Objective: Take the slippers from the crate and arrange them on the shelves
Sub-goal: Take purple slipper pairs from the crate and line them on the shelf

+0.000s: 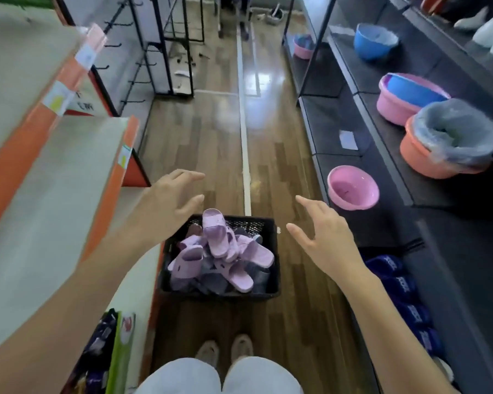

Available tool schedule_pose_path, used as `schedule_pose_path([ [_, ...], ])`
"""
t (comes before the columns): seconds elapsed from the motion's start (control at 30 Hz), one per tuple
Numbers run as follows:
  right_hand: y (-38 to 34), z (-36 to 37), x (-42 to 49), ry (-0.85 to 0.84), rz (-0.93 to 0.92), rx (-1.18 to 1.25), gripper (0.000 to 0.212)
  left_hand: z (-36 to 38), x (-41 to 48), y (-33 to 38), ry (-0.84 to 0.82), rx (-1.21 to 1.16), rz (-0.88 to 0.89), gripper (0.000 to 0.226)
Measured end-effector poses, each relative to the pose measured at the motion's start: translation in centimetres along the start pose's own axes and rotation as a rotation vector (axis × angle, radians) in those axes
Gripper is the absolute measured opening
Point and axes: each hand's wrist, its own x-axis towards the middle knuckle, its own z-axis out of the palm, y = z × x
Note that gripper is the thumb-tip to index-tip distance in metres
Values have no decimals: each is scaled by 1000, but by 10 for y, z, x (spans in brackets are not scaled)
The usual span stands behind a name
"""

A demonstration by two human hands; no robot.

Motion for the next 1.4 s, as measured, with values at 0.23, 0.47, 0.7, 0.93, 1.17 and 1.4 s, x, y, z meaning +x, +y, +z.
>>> schedule_pose_path([
  [0.23,13,65,49,-186,-91,69,59,38,-3,-46,-43,1,-203,52],
  [0.47,29,161,91,-317,-57,47,57,96,8,-126,-147,85,-318,45],
  [0.7,57,301,142,-402,46,75,55,184,38,-231,-220,104,-345,45],
  [0.93,92,439,202,-476,208,158,52,270,57,-330,-329,75,-391,46],
  [1.17,105,537,253,-502,619,509,71,322,66,-392,-432,64,-440,55],
  [1.4,113,566,258,-464,734,488,63,333,70,-411,-443,48,-433,43],
])
